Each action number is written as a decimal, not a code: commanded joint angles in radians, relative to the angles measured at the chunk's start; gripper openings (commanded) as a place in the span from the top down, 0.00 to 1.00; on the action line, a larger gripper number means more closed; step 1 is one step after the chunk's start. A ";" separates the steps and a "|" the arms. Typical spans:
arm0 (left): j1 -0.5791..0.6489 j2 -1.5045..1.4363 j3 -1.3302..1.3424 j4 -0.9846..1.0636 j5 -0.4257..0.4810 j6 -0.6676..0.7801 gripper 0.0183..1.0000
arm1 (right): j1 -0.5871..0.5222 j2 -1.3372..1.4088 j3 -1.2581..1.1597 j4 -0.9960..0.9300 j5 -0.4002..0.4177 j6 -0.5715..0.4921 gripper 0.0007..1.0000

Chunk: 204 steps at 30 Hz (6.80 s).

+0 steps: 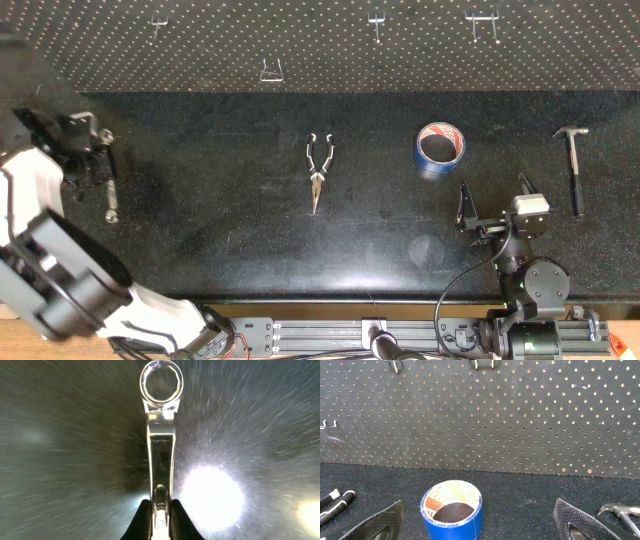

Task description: Place Tools Onto Pegboard

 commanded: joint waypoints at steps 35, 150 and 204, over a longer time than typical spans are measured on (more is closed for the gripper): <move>-0.555 -0.590 -0.634 1.135 -0.171 -0.266 0.99 | 0.006 -0.007 -0.003 -0.002 -0.009 -0.014 0.02; -1.350 -0.104 -0.231 0.094 -0.435 -1.106 0.01 | 0.006 -0.007 -0.003 -0.002 -0.009 -0.014 0.02; -1.185 0.143 -0.107 0.171 -0.174 -0.796 0.30 | 0.006 -0.007 -0.003 -0.002 -0.009 -0.014 0.02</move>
